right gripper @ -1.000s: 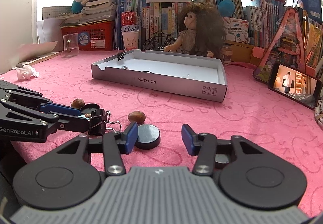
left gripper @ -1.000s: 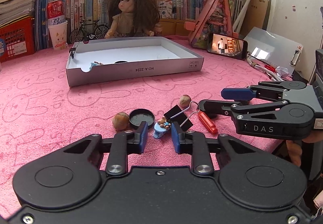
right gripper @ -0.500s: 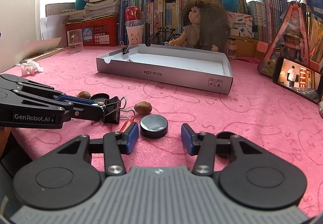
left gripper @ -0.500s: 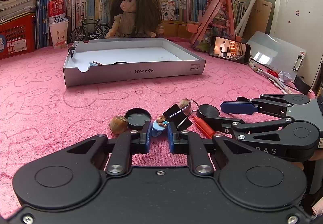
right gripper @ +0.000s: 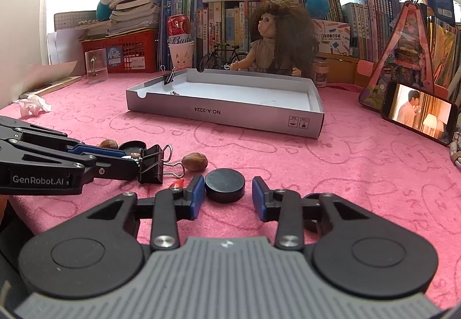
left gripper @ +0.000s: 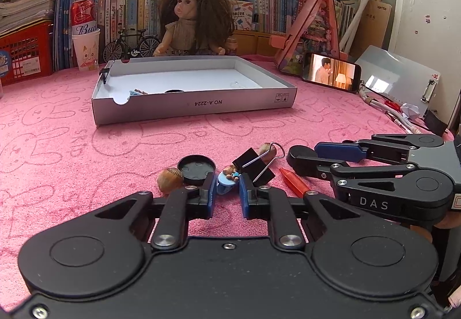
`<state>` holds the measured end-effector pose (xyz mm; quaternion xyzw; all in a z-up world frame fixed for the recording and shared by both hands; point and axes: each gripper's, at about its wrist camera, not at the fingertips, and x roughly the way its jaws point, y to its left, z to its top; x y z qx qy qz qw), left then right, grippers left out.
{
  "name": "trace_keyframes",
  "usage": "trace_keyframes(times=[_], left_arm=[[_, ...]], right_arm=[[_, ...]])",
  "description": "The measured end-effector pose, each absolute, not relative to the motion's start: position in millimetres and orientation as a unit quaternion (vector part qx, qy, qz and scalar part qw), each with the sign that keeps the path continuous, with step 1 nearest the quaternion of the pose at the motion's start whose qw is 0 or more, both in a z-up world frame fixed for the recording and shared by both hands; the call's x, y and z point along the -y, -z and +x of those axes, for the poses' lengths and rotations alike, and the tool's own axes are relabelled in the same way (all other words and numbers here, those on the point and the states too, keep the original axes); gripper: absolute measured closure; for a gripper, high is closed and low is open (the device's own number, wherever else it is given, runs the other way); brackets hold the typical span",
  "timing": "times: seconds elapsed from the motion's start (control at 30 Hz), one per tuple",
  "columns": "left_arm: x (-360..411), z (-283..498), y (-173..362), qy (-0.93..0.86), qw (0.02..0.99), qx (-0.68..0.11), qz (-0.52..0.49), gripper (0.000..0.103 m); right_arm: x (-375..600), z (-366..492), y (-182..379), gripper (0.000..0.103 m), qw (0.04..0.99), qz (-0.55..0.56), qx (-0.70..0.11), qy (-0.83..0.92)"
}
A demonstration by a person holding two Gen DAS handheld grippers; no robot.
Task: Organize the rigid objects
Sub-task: 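Grasp the small blue figurine with the left tool while the right grasps a black round cap, then carry the figurine into the tray and open the left tool while the right releases the cap there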
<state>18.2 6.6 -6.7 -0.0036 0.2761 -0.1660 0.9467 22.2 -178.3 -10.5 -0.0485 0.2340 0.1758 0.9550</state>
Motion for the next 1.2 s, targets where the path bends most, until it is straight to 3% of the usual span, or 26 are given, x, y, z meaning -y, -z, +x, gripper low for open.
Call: trace_keyframes(times=[0.2,0.27,1.2], left_arm=[[-4.3,22.6,8.1,0.163,0.948,-0.273,0.000,0.086],[-4.6,23.6,7.5,0.161,0.949,-0.271,-0.004,0.088],[-26.5,55.5,-30.6,0.096,0.968,-0.229,-0.037,0.089]], right_arm=[[179.6,24.5,10.2,0.059,0.957,-0.039,-0.232,-0.172],[178.2,23.6,10.4,0.066,0.956,-0.041,-0.232,-0.172],[188.4,56.9,-14.4,0.067,0.969,-0.019,-0.218,-0.112]])
